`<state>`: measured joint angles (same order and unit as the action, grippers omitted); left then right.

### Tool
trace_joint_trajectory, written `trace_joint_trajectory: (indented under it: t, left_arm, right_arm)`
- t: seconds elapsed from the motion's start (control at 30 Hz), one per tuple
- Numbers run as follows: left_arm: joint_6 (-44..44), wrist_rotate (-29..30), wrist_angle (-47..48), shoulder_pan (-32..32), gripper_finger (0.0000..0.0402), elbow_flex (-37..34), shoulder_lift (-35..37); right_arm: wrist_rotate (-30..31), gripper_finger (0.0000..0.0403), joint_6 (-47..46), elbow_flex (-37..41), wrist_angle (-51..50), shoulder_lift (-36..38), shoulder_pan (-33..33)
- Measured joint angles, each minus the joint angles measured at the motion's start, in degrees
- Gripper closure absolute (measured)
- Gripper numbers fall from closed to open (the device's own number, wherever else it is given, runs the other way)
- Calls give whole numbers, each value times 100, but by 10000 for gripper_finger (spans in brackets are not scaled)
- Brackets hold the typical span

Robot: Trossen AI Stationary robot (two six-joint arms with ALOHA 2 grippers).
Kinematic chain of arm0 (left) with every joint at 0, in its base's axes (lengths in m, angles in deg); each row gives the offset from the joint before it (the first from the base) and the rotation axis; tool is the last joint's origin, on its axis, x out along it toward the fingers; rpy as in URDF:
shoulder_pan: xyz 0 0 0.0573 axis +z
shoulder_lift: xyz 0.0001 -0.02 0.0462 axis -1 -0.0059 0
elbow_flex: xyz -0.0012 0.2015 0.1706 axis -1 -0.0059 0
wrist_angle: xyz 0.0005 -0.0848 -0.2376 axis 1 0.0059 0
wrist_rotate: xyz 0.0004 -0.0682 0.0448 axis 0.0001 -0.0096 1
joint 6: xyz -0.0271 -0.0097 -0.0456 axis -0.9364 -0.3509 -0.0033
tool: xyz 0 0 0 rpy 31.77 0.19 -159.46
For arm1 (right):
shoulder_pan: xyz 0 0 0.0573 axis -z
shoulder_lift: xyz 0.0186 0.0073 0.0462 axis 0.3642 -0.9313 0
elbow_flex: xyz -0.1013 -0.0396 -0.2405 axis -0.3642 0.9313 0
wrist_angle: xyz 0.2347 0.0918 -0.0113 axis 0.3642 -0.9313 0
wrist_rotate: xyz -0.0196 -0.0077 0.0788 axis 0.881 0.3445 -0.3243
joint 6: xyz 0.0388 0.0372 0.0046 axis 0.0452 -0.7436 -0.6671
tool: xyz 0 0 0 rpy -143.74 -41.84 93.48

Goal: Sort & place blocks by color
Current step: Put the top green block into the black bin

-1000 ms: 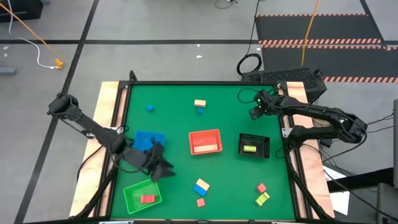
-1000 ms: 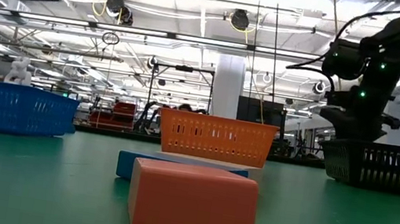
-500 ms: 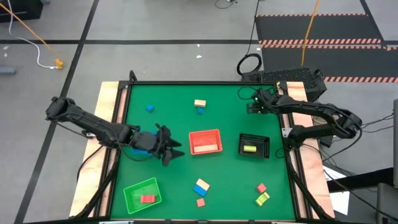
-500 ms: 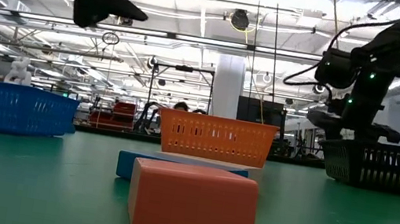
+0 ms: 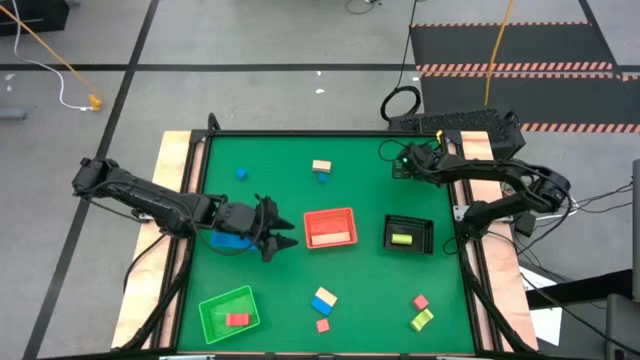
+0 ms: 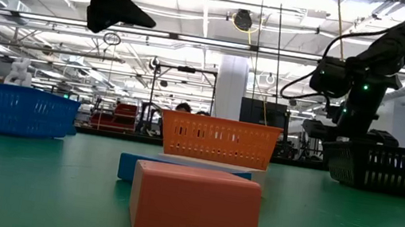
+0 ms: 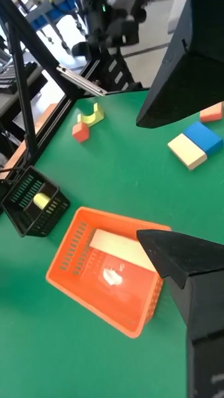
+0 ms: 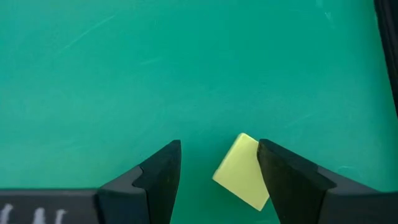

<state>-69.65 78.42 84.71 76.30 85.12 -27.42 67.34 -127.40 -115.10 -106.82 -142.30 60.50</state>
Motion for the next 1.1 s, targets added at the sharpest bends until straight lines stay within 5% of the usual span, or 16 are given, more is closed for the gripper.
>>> trace_joint_trajectory:
  t: [0.37, 1.1]
  left_arm:
    - [136, 1, 36, 142, 119, 0, 0]
    - [92, 2, 32, 151, 119, 0, 0]
  right_arm:
    - [89, 197, 2533, 7, -507, 739, -102]
    - [-1051, 197, 3490, -13, -380, 50, 852]
